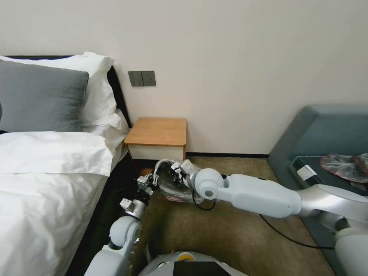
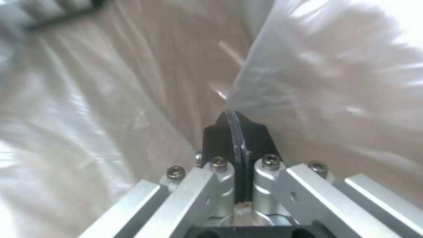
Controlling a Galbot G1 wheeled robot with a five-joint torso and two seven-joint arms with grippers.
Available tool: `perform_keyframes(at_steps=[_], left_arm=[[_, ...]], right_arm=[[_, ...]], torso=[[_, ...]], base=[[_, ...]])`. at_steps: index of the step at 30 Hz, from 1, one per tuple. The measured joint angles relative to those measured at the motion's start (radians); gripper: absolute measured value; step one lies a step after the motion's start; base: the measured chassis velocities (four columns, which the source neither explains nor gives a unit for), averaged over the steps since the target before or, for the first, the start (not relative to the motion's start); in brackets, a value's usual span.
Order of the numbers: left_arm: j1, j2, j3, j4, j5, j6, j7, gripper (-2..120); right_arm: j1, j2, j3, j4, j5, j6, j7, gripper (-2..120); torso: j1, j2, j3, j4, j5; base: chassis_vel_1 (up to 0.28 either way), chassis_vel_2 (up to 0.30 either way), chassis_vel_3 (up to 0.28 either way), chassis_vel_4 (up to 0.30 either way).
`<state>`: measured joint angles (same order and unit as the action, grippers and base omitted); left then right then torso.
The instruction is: Pick up the garbage bag from the table and place it over the trash can.
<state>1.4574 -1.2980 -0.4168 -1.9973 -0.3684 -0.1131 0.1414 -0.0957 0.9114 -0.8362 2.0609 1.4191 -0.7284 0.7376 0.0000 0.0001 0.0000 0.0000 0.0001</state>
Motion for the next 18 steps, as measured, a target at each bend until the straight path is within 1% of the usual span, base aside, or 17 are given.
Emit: perform_keyframes(at_steps=[2,6,9,10,11,12,13,14,16,17,18], left_arm=[[0.001,-0.003,0.0,0.017,-0.008,0.0,-0.016,9],[0.001,-0.006,0.001,0.033,-0.011,0.0,-0.033,9],[0.001,-0.009,0.007,0.052,-0.011,0.001,-0.063,9],[0.001,-0.009,0.007,0.052,-0.011,0.001,-0.063,9],[0.002,-0.01,0.009,0.055,-0.012,0.002,-0.072,9],[0.003,-0.01,0.012,0.056,-0.014,0.007,-0.086,9],[0.003,-0.01,0.012,0.056,-0.014,0.007,-0.086,9],[0.004,-0.009,0.013,0.056,-0.014,0.012,-0.095,9],[0.006,-0.007,0.017,0.056,-0.018,0.022,-0.109,9],[0.007,-0.005,0.019,0.056,-0.021,0.026,-0.116,9],[0.007,-0.005,0.019,0.056,-0.021,0.026,-0.116,9]], right_arm=[[-0.022,-0.012,0.044,0.033,0.016,0.023,0.009,0],[-0.048,-0.026,0.084,0.063,0.013,0.05,0.006,0],[-0.115,-0.054,0.183,0.103,-0.03,0.094,-0.031,0],[-0.115,-0.054,0.183,0.103,-0.03,0.094,-0.031,0],[-0.142,-0.072,0.222,0.112,-0.053,0.099,-0.052,0],[-0.2,-0.109,0.296,0.124,-0.11,0.102,-0.112,0],[-0.2,-0.109,0.296,0.124,-0.11,0.102,-0.112,0],[-0.258,-0.141,0.358,0.132,-0.174,0.106,-0.169,0],[-0.378,-0.196,0.483,0.144,-0.284,0.13,-0.265,5],[-0.442,-0.218,0.532,0.153,-0.334,0.149,-0.3,11],[-0.442,-0.218,0.532,0.153,-0.334,0.149,-0.3,11]], torso=[[0.0,0.0,0.0,0.0,-0.0003],[0.0,0.0,0.0,0.0,0.0],[0.0,0.0,0.0,0.0002,0.0],[0.0,0.0,0.0,0.0002,0.0],[0.0,0.0,0.0,0.0004,-0.0001],[0.0,0.0,0.0,0.0002,-0.0001],[0.0,0.0,0.0,0.0002,-0.0001],[0.0,0.0,0.0,0.0001,0.0],[0.0,0.0,0.0,-0.0001,0.0002],[0.0,0.0,0.0,-0.0009,0.0001],[0.0,0.0,0.0,-0.0009,0.0001]], base=[[0.0,0.0,0.0,0.0],[0.0,0.0,0.0,0.0],[0.0,0.0,0.0,0.0],[0.0,0.0,0.0,0.0],[0.0,0.0,0.0,0.0],[0.0,0.0,0.0,0.0],[0.0,0.0,0.0,0.0],[0.0,0.0,0.0,0.0],[0.0,0.0,0.0,0.0],[0.0,0.0,0.0,0.0],[0.0,0.0,0.0,0.0]])
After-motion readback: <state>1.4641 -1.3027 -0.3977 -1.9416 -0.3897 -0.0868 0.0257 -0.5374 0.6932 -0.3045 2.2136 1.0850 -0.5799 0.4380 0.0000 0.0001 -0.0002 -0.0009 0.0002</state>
